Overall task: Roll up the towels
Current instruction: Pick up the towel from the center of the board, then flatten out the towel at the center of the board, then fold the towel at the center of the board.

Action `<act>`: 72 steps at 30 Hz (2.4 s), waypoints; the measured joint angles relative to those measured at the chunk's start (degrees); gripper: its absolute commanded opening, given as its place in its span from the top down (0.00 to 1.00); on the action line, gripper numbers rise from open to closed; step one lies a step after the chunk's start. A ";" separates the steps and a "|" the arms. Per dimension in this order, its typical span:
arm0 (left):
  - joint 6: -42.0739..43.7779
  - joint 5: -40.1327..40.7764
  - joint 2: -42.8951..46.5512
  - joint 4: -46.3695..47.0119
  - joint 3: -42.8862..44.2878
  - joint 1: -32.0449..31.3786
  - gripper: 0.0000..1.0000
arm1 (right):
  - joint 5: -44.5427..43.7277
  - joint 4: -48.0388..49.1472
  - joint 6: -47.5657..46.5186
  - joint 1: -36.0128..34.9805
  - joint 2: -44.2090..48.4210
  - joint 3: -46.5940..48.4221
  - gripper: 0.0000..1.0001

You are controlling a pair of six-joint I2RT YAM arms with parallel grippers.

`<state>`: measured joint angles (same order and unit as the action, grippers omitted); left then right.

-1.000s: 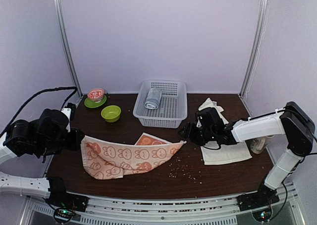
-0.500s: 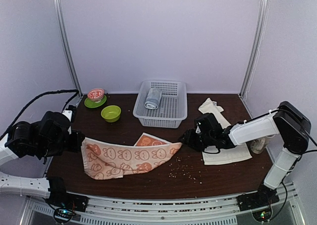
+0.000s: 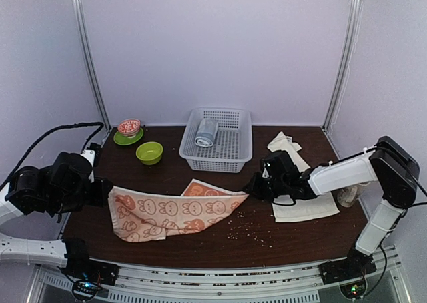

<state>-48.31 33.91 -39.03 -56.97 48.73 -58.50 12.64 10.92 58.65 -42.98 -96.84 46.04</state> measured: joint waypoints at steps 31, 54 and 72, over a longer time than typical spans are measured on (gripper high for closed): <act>15.96 -27.12 13.68 11.67 0.42 -0.07 1.00 | -8.15 -50.36 -11.61 -8.81 70.10 -3.78 1.00; 16.15 -15.08 -13.27 35.80 -9.86 19.34 1.00 | -13.75 -21.68 -5.99 6.03 22.95 -5.09 1.00; 11.47 -21.29 1.75 41.99 -28.94 19.85 1.00 | -10.54 -17.99 -8.68 6.43 25.81 -10.16 1.00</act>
<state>-36.84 12.62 -37.28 -14.98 19.79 -38.65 2.11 -7.07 49.98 -36.56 -71.02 35.88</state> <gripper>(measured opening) 0.012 0.028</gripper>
